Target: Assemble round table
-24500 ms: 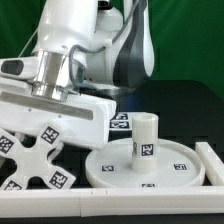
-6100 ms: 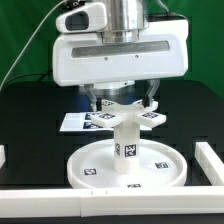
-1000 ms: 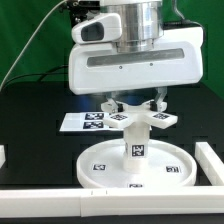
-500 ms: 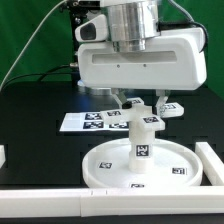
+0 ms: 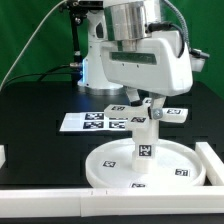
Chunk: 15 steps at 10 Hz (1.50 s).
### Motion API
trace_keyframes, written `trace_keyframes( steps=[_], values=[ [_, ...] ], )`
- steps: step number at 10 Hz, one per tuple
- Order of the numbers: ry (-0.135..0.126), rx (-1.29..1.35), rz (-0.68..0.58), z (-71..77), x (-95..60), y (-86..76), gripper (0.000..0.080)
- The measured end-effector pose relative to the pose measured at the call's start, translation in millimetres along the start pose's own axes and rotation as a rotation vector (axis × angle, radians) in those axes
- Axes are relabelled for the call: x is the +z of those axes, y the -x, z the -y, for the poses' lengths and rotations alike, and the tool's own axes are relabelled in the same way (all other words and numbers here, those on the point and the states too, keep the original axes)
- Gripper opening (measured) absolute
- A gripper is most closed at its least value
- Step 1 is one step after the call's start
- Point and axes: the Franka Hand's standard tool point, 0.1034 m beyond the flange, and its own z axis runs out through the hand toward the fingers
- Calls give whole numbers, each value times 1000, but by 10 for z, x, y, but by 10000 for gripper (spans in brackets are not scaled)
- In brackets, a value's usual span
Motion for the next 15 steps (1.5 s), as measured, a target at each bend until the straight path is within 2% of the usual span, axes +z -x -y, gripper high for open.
trace_keyframes(
  steps=[1,2,3,4,6,8,9,10,11,15],
  values=[
    [1,0,1,-1,5,5,439],
    [2,-5,1,-3,10,6,602],
    [9,-9,8,-2,0,17,602],
    [16,-42,24,40,-68,34,637],
    [13,-87,37,113,-174,37,646],
    [8,-383,40,132,-216,11,649],
    [15,-513,53,104,-207,19,649],
    [33,-672,75,80,-204,49,649],
    [74,-795,77,73,-203,89,649],
    [71,-1070,77,60,-199,37,649]
  ],
)
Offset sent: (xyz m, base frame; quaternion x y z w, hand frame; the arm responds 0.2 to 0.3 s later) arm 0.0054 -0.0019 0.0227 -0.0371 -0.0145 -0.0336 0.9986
